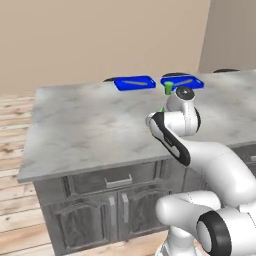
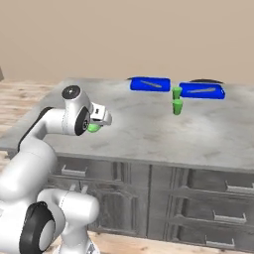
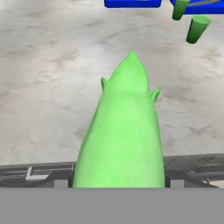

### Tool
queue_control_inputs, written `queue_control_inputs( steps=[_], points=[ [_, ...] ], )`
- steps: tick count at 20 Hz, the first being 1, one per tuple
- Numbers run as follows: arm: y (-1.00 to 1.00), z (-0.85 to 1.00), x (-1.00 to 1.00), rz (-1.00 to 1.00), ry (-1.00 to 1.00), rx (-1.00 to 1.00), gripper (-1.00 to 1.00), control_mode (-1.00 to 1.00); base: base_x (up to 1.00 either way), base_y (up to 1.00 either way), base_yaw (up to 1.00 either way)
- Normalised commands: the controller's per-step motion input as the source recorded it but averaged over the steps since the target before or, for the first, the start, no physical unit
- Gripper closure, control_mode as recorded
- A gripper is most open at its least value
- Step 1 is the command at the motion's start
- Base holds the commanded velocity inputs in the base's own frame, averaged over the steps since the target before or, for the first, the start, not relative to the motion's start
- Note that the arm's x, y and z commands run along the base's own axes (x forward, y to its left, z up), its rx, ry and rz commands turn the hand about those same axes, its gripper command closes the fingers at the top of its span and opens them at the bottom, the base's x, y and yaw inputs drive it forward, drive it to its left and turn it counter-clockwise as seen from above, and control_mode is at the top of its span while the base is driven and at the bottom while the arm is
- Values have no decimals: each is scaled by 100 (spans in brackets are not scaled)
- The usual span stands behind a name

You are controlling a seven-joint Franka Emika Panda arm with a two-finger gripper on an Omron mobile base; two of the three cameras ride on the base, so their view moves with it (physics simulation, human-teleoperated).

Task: Gather the garlic and corn from the fridge and place them on a tray on the dining counter. Then gather the steak and fish from the fridge and place them on the other tray.

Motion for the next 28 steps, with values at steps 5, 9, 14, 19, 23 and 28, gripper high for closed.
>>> queue_control_inputs(
  steps=[5, 9, 14, 19, 23, 28],
  points=[
    [0, 0, 0, 0, 0, 0, 100, 100, 0, 100, -18],
    [0, 0, 0, 0, 0, 0, 100, 100, 0, 100, -18],
    [0, 0, 0, 0, 0, 0, 100, 100, 7, 100, -17],
    [0, 0, 0, 0, 0, 0, 100, 100, 13, 100, -20],
    [0, 0, 0, 0, 0, 0, 100, 100, 37, 100, -29],
    [0, 0, 0, 0, 0, 0, 100, 100, 59, 100, -35]
  ],
)
